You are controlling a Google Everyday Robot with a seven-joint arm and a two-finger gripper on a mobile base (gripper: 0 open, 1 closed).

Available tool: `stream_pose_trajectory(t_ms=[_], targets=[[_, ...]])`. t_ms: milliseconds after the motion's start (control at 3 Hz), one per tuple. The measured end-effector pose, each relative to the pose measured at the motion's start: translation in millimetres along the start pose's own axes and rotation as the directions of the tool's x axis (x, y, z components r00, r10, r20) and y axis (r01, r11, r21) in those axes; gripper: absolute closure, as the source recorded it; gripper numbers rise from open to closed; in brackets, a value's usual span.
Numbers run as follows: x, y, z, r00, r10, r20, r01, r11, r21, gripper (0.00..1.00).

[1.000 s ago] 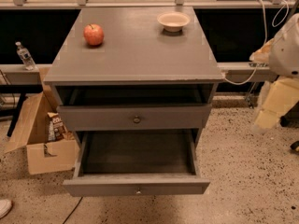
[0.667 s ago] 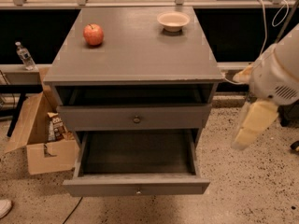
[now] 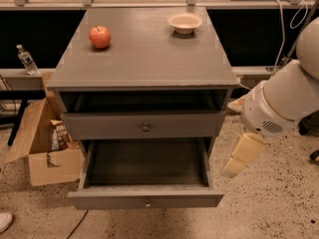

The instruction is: Close middle drawer

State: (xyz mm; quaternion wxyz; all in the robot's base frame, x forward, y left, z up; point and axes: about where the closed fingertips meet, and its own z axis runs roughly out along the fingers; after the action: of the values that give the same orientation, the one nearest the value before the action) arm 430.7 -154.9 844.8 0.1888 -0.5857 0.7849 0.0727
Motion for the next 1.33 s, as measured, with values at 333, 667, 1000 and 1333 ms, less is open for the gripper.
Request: stream_pose_trajectory(t_ms=[333, 667, 1000, 1333], targets=[[10.8, 12.8, 37.7, 0.999, -0.031, 0.007, 0.031, 0.9991, -0.030, 0.00], [27.8, 36.4, 108.3, 0.996, -0.075, 0.038, 0.079, 0.9923, -0.096, 0.00], [36.8, 56.9, 177.2, 0.992, -0.107, 0.061, 0.116, 0.9786, -0.170, 0.18], [46.3, 66.8, 239.2, 0.992, -0.098, 0.079, 0.114, 0.9665, -0.230, 0.41]])
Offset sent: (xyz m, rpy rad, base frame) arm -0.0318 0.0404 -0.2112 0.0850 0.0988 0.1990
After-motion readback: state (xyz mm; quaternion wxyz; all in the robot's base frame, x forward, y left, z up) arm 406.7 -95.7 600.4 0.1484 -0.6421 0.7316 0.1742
